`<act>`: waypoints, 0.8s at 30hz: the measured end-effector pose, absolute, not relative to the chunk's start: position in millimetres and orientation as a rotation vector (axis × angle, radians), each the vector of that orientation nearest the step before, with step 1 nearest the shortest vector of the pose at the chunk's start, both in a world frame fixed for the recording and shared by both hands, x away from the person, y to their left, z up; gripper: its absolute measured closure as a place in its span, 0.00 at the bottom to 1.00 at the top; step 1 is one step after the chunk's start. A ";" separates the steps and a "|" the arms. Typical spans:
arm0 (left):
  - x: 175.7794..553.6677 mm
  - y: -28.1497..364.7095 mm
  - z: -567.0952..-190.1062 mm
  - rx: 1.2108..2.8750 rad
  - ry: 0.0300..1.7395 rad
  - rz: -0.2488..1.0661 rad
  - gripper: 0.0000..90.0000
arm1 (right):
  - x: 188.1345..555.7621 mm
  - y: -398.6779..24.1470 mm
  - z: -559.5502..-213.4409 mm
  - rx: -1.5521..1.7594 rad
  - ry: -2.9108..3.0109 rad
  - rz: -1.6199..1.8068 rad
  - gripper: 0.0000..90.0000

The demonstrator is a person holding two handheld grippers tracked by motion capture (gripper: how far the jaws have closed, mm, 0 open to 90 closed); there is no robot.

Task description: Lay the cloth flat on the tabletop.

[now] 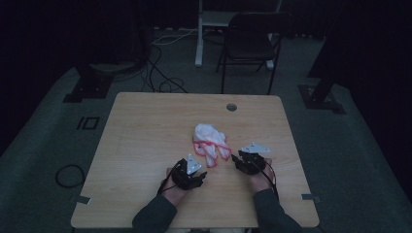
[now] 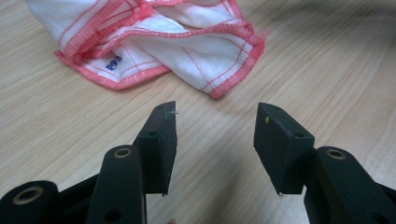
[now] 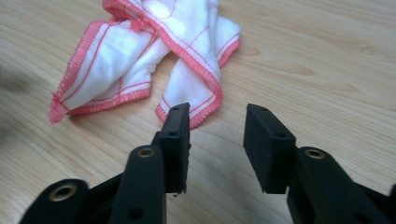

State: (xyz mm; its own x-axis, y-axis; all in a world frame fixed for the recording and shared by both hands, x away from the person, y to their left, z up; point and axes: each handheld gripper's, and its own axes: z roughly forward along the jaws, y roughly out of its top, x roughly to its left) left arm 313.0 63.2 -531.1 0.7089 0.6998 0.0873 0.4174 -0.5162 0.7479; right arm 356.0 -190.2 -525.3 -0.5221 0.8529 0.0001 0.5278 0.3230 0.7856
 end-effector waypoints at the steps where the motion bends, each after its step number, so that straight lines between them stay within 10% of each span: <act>1: 313.9 61.1 -532.5 2.183 0.849 0.489 0.56 | 356.9 -189.8 -526.2 1.222 2.184 1.052 0.66; 24: 332.5 30.6 -541.3 2.211 0.880 0.532 0.70 | 376.3 -173.5 -529.0 1.209 2.217 1.014 0.58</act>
